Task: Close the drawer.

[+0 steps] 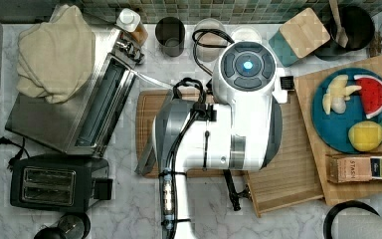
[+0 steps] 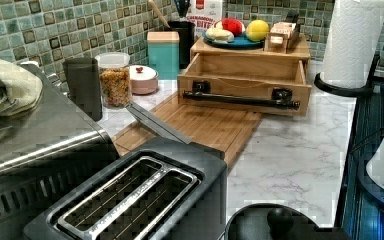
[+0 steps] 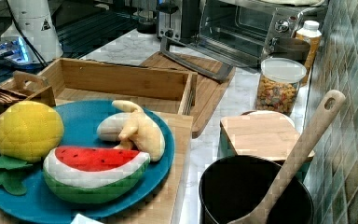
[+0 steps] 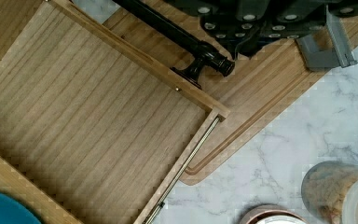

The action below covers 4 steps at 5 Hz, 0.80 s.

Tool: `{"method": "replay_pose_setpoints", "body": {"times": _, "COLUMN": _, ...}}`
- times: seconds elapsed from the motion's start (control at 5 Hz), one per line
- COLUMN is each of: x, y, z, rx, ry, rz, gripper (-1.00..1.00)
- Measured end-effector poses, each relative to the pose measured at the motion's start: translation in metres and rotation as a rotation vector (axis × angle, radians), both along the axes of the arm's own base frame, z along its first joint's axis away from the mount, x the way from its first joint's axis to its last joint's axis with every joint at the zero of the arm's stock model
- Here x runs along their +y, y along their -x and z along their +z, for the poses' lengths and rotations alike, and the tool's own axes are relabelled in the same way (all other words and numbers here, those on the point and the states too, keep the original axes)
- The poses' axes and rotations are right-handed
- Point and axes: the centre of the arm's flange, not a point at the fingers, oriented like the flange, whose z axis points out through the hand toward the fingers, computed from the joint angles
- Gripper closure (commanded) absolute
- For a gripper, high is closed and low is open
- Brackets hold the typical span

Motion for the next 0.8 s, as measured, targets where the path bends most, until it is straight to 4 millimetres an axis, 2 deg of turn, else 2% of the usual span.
{"method": "replay_pose_setpoints", "body": {"times": 0.4, "x": 0.001, "y": -0.001, "z": -0.004, "rx": -0.004, "ry": 0.001, "rz": 0.019, "gripper": 1.00}}
{"method": "replay_pose_setpoints", "body": {"times": 0.6, "x": 0.003, "y": -0.001, "z": -0.014, "rx": 0.006, "ry": -0.009, "rz": 0.194, "gripper": 1.00}}
{"method": "replay_pose_setpoints", "body": {"times": 0.8, "x": 0.010, "y": 0.006, "z": -0.029, "rx": 0.024, "ry": -0.033, "rz": 0.463, "gripper": 1.00}}
